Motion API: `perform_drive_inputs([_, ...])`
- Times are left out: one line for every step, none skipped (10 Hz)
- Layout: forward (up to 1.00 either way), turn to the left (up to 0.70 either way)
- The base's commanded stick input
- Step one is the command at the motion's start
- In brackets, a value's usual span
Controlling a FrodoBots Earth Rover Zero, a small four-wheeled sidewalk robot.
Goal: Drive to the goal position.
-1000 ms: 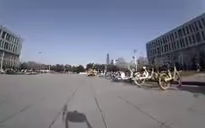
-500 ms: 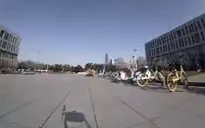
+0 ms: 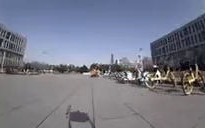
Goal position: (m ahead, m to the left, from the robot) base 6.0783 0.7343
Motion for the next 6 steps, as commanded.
perform_drive_inputs([1.0, 0.42])
perform_drive_inputs([1.0, 0.42])
perform_drive_inputs([1.0, 0.42])
perform_drive_inputs([1.0, 0.42])
perform_drive_inputs([1.0, 0.42])
perform_drive_inputs([1.0, 0.42])
